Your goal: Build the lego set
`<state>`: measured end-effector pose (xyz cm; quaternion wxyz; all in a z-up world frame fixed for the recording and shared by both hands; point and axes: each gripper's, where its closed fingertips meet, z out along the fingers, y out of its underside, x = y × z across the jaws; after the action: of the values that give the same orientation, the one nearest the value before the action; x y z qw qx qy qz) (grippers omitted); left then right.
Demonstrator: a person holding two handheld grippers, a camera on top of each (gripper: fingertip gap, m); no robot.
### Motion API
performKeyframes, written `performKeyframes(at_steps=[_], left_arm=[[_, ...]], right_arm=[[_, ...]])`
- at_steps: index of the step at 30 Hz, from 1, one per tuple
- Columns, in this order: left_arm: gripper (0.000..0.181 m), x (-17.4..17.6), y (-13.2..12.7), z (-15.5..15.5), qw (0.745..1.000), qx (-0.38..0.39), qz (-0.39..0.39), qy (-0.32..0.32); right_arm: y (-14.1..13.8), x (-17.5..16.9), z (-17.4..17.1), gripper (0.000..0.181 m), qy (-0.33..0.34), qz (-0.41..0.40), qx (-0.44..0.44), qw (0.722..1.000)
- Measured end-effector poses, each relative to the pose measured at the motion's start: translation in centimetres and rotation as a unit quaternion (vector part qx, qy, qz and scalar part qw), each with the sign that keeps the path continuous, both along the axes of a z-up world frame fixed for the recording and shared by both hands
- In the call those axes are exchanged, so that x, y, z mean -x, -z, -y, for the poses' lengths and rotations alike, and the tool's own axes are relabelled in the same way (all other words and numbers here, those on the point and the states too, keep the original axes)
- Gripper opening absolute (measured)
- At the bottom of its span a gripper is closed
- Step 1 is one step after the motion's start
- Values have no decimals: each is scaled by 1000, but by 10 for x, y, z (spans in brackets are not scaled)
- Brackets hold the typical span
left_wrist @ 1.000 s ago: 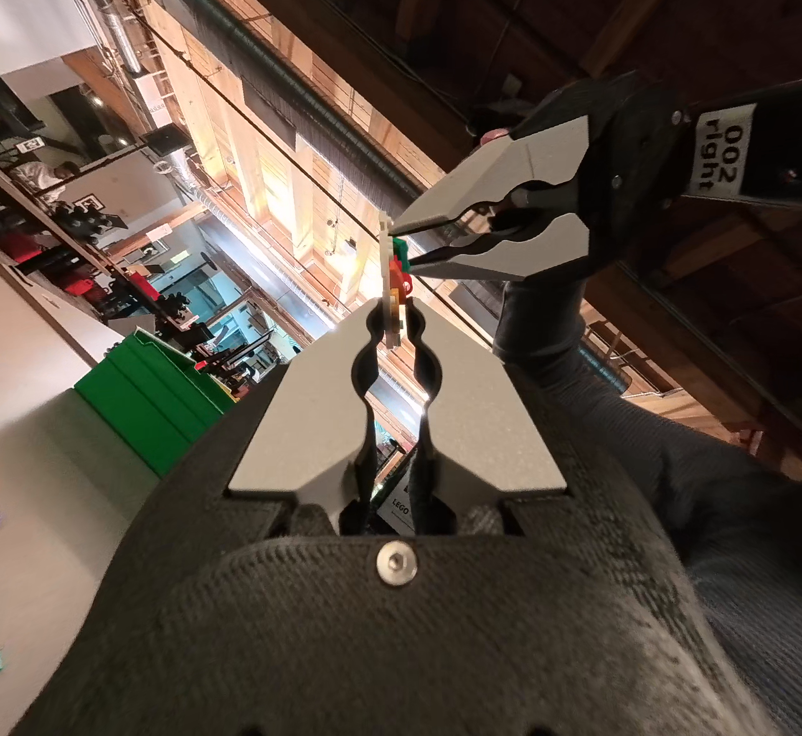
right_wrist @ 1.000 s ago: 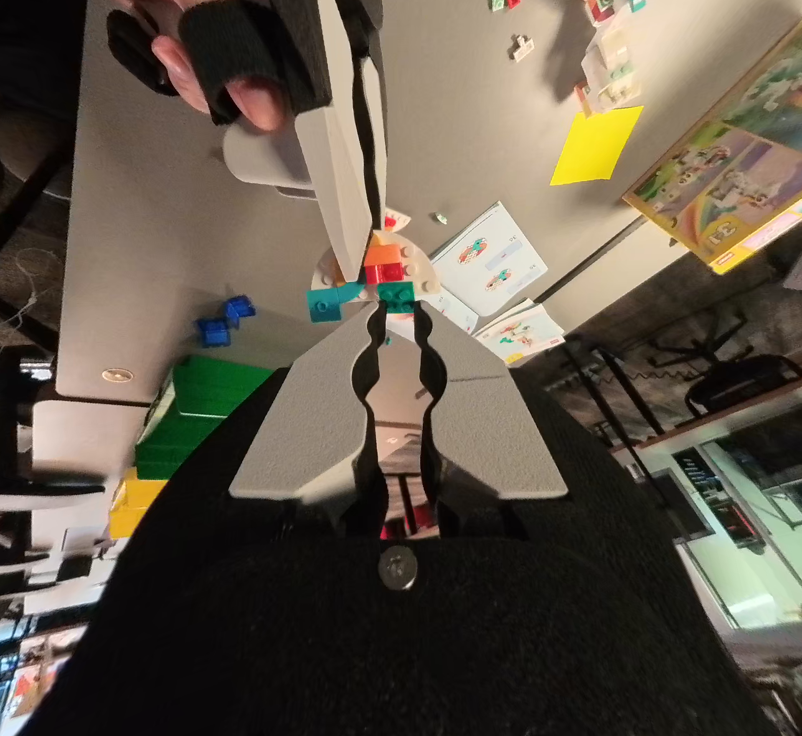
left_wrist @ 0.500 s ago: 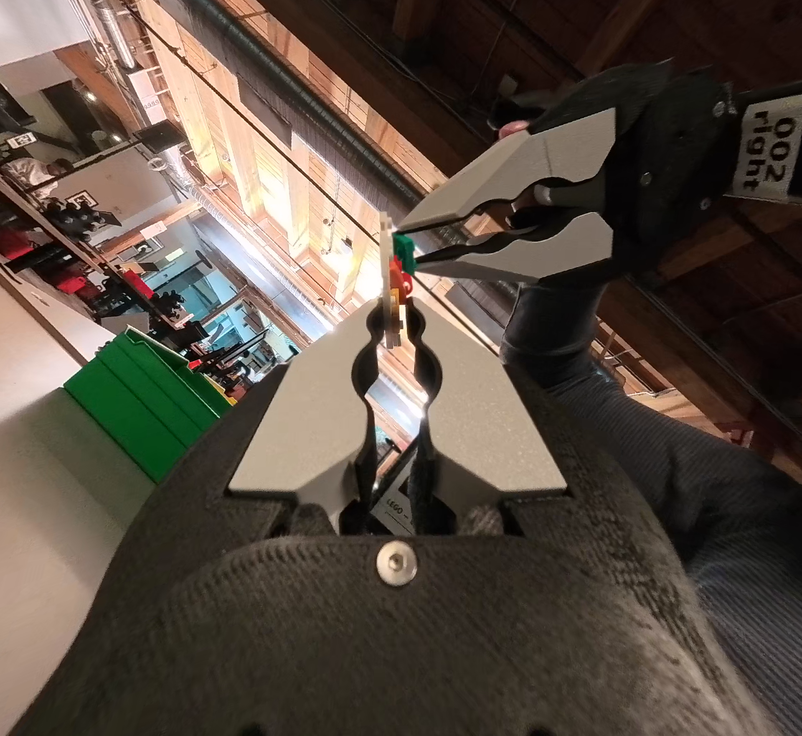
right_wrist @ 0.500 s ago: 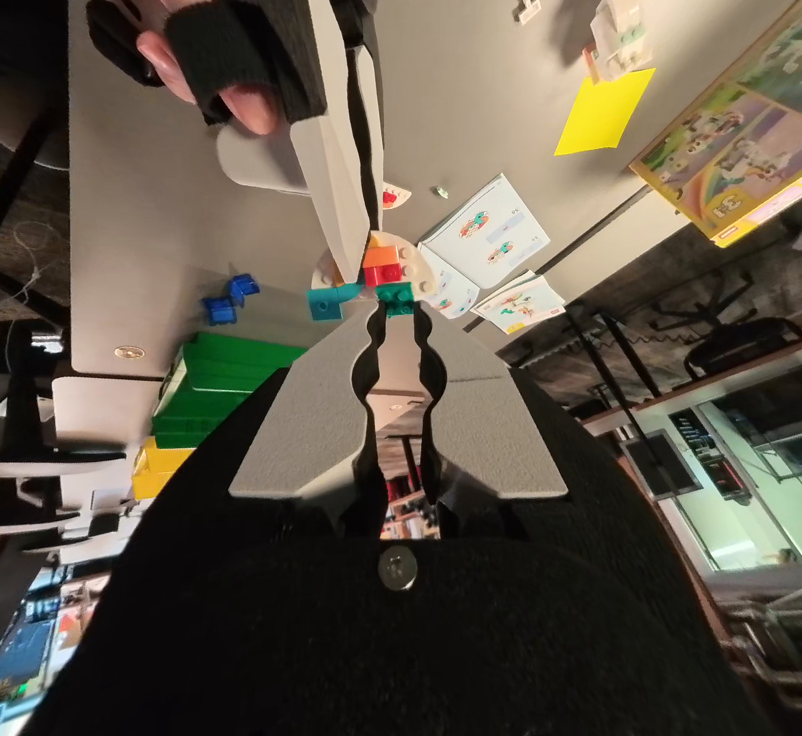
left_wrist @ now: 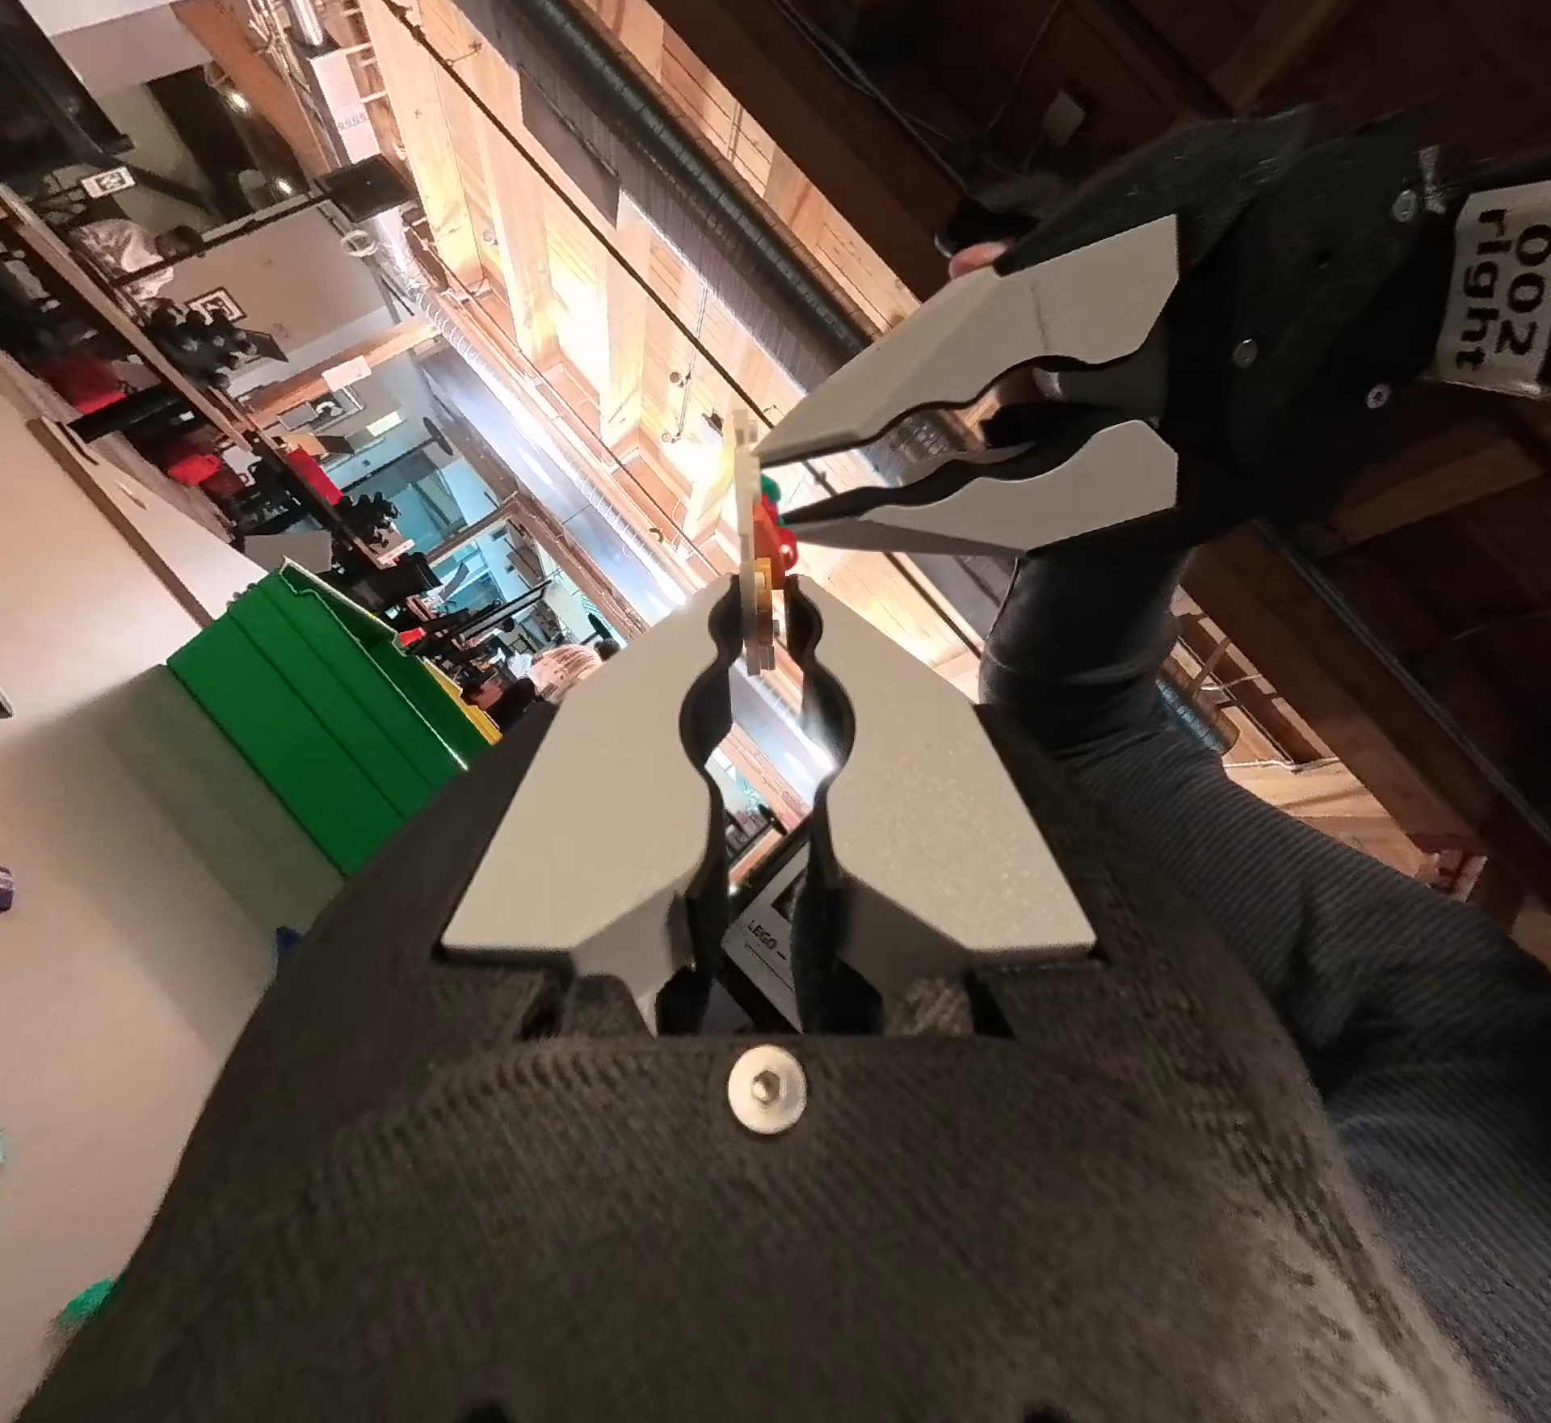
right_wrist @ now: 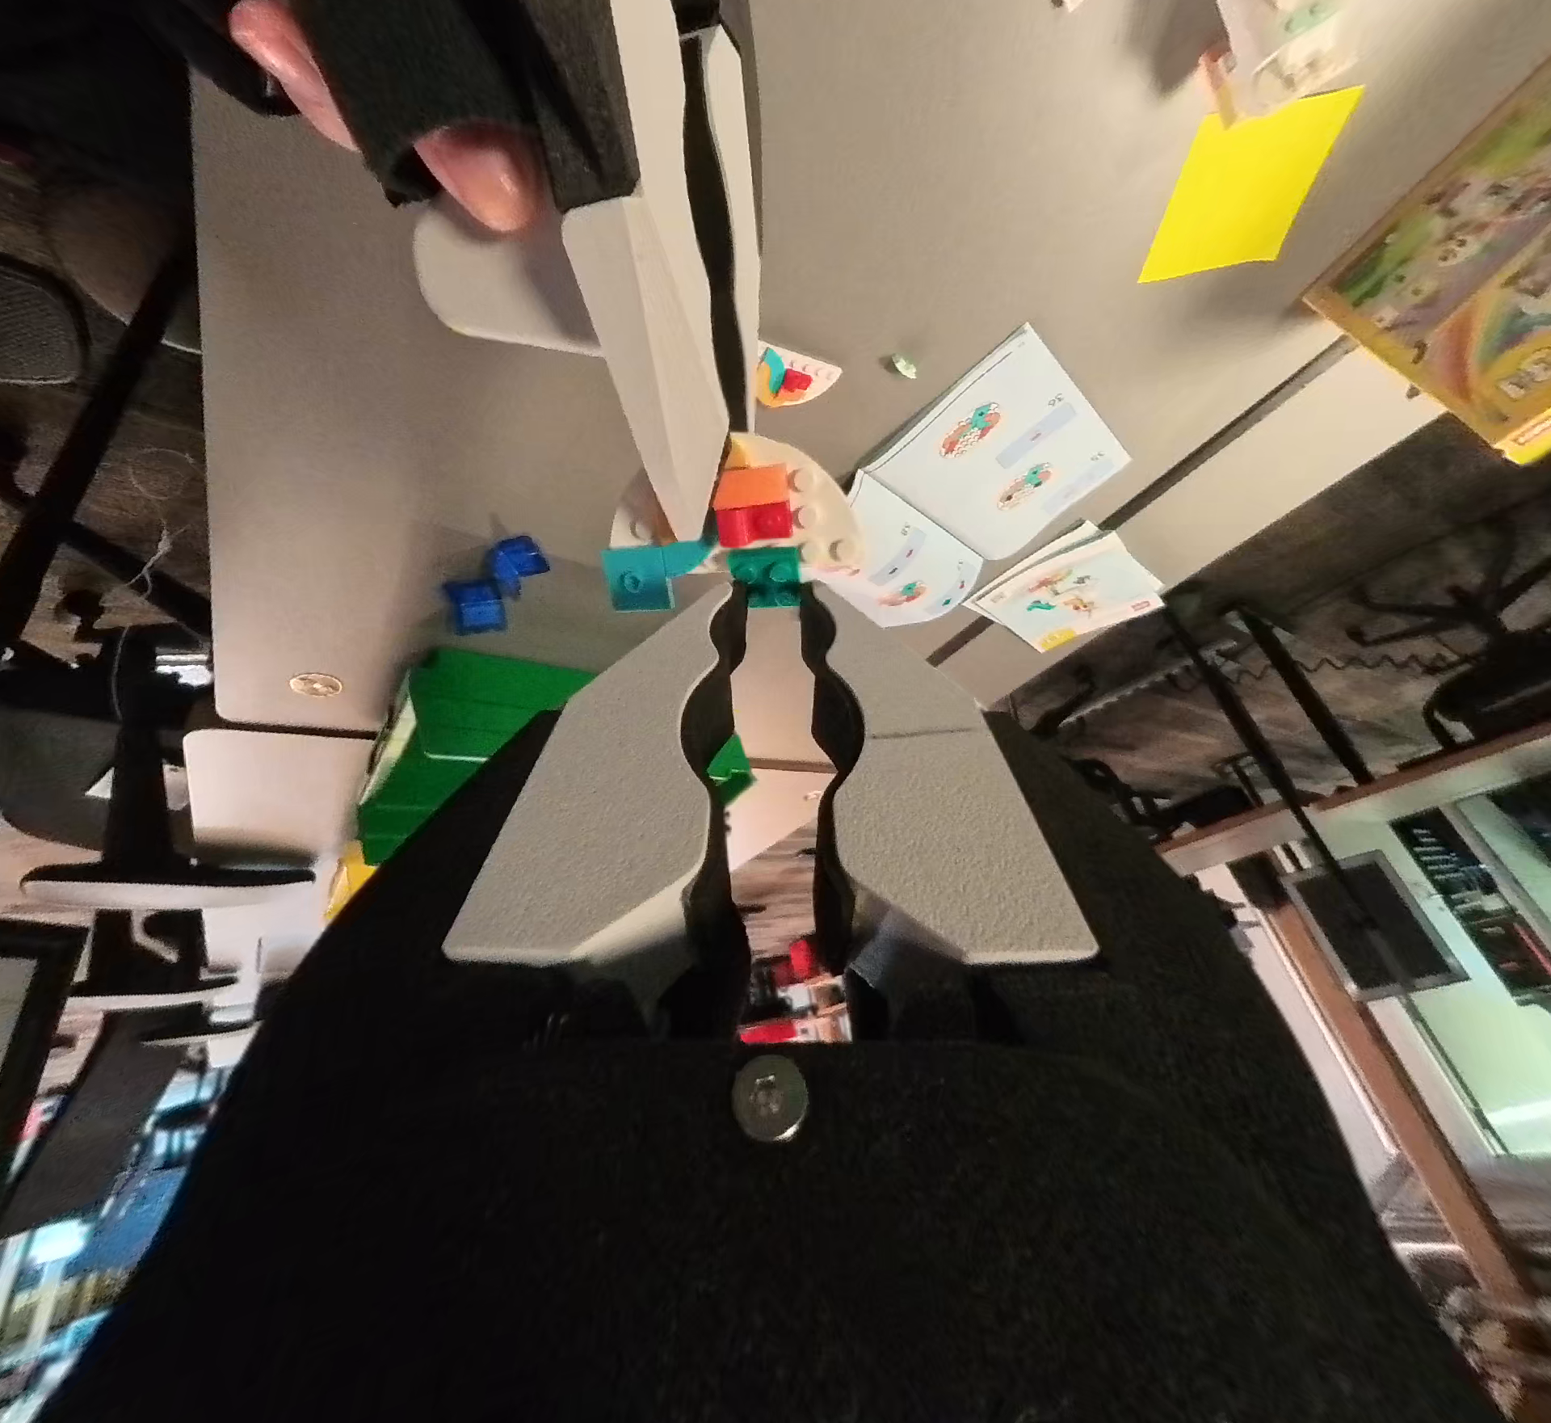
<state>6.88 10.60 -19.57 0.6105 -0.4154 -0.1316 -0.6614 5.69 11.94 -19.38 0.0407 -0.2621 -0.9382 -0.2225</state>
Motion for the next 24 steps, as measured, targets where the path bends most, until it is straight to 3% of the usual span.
performKeyframes(at_steps=[10, 24], left_arm=[[8, 2, -4, 4, 998, -43, 46, 8], [8, -2, -7, 7, 998, -60, 35, 8]], right_arm=[[-3, 2, 6, 11, -1, 20, -22, 1000], [-3, 3, 18, 15, -19, 54, -49, 997]])
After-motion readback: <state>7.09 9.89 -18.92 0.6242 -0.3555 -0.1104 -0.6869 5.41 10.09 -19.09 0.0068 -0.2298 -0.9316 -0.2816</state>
